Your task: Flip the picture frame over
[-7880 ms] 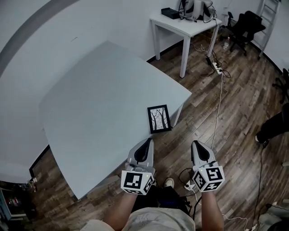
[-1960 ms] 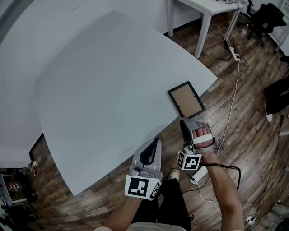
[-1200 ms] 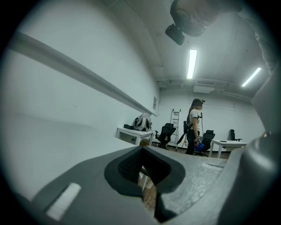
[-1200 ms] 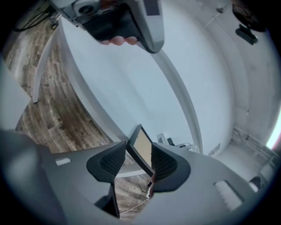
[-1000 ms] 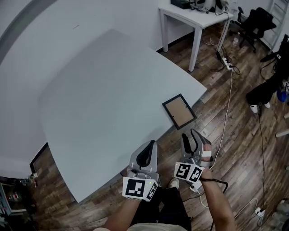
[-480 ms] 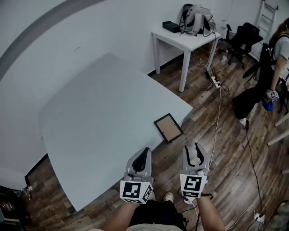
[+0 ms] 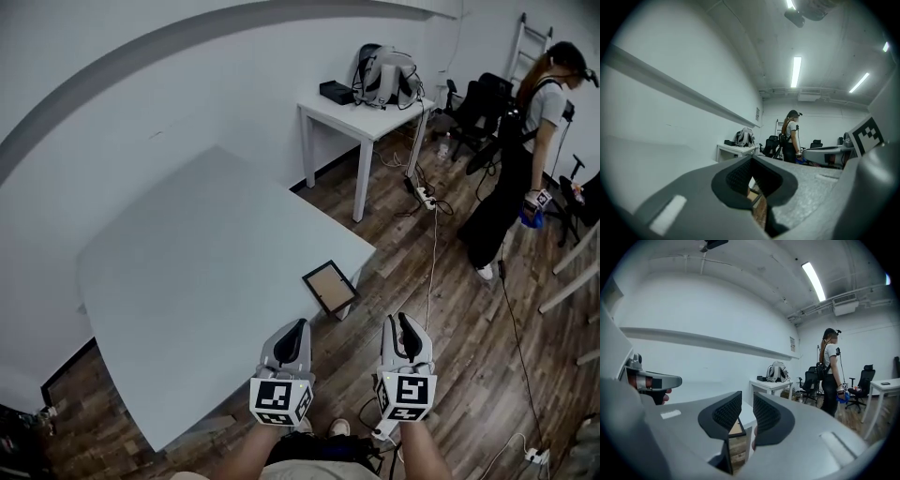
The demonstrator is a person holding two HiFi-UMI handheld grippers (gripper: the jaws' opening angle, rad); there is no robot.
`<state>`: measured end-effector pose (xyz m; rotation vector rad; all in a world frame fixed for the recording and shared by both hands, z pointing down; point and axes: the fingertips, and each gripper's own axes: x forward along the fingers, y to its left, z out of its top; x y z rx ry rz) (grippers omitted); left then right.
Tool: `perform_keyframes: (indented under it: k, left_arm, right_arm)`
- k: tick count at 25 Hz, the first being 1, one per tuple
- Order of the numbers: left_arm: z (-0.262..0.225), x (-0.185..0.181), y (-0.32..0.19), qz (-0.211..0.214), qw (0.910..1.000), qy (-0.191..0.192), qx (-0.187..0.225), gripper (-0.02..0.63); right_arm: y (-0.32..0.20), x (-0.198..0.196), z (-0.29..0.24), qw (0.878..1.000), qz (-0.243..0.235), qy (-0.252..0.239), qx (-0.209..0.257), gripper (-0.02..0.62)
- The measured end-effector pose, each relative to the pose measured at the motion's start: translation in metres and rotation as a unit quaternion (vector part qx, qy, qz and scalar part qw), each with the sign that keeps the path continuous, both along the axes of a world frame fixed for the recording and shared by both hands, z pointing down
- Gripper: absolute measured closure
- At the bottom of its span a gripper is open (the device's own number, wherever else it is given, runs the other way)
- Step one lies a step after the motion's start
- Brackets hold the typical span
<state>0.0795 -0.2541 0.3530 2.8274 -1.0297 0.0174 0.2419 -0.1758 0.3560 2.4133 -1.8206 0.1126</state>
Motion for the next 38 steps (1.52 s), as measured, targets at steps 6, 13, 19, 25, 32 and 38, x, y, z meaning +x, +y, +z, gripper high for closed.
perform_keyframes:
  k: [6, 13, 19, 25, 32, 38]
  left_arm:
    - [-0.016, 0.007, 0.006, 0.012, 0.9999, 0.001, -0.001, 0.604]
    - [-0.028, 0.007, 0.015, 0.023, 0.9997, -0.001, -0.004, 0.604]
    - [-0.038, 0.008, 0.009, 0.021, 0.9998, -0.005, 0.001, 0.604]
    - [-0.037, 0.007, 0.001, 0.021, 0.9998, -0.006, 0.001, 0.604]
    - [-0.037, 0.012, -0.003, 0.022, 0.9997, -0.010, 0.002, 0.604]
    - [-0.038, 0.011, -0.005, 0.021, 0.9997, -0.008, 0.003, 0.604]
  right_arm:
    - [0.016, 0.004, -0.019, 0.999, 0.003, -0.041, 0.011, 0.543]
    - [0.025, -0.004, -0.032, 0.997, 0.003, -0.064, 0.031, 0.569]
    - [0.029, 0.000, -0.042, 0.997, 0.002, -0.060, 0.039, 0.571]
    - [0.026, 0.004, -0.043, 0.998, 0.003, -0.055, 0.039, 0.571]
    - [0.022, 0.010, -0.043, 0.998, 0.003, -0.052, 0.040, 0.571]
    - [0.021, 0.011, -0.040, 0.998, 0.006, -0.050, 0.039, 0.572]
